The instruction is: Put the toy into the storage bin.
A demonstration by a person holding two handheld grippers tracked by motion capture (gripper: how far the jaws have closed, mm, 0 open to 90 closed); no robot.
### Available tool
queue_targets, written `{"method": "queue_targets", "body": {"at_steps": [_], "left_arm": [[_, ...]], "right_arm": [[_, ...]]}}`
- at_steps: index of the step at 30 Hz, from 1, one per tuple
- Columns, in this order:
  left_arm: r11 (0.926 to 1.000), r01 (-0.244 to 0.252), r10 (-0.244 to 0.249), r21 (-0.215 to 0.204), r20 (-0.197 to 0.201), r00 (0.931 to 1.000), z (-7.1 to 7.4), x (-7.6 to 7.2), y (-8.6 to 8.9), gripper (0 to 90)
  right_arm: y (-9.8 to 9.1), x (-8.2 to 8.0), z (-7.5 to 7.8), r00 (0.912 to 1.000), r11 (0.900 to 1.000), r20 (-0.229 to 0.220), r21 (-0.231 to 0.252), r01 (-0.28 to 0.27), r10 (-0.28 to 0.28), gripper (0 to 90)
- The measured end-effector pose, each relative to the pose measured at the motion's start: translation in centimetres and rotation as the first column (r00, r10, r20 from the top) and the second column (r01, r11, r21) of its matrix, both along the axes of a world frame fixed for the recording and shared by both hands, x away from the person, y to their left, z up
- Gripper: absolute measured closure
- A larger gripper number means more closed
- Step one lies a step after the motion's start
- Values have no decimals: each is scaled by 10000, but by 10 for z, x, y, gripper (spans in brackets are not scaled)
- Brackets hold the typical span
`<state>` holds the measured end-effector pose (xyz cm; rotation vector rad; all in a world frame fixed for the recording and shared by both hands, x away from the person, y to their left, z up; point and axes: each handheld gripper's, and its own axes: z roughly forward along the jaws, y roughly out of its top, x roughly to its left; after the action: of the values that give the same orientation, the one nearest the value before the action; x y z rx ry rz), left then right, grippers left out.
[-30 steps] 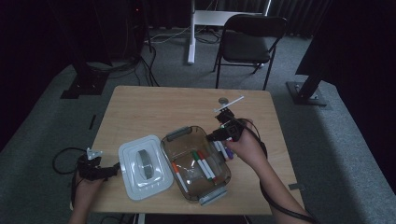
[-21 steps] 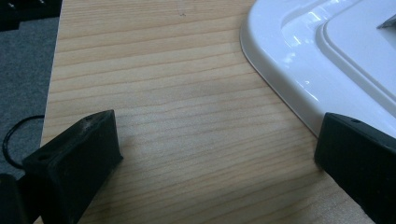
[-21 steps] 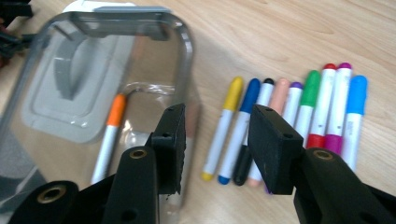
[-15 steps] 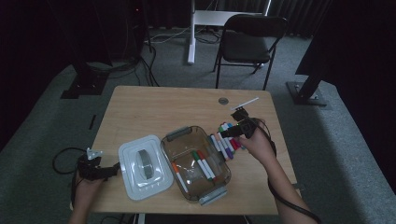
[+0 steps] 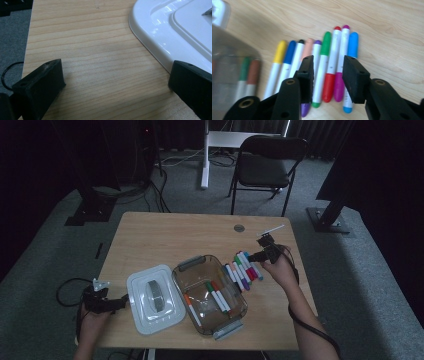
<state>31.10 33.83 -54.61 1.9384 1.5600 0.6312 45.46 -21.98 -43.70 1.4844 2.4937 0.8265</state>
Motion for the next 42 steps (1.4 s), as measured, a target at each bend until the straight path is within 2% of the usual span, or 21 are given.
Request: {"method": "queue_targets", "body": {"at_steps": [1,7,14,20,24,27,29,31,42], "left_arm": [[10000,-7,7,-7,4,10000,0,0,0,5],[10000,1,-1,2,-1,10000,0,0,0,5],[10000,-6,6,-8,4,10000,0,0,0,5],[10000,-6,6,-7,4,10000,0,0,0,6],[10000,-6,6,-5,0,10000,0,0,0,5],[10000,1,-1,1,-1,10000,0,0,0,5],[10000,-6,6,-6,1,10000,0,0,0,5],[10000,-6,6,-5,3,10000,0,0,0,5],[10000,0,0,0,-3,10000,0,0,0,5]], "right_arm": [[-1,5,-5,9998,9997,-150,-225,131,-134,629],[-6,23,-32,9971,9965,-653,-760,340,-390,684],[-7,37,-57,9909,9925,-1188,-1115,504,-637,711],[-6,47,-67,9873,9891,-1360,-1323,639,-820,726],[-8,51,-72,9828,9889,-1571,-1270,772,-969,751],[-10,51,-72,9809,9886,-1641,-1242,847,-1047,761],[-11,50,-70,9807,9841,-1530,-1474,995,-1221,765],[-12,50,-68,9809,9848,-1523,-1422,998,-1214,765],[-18,30,-27,9860,9894,-1141,-924,1117,-1220,766]]}}
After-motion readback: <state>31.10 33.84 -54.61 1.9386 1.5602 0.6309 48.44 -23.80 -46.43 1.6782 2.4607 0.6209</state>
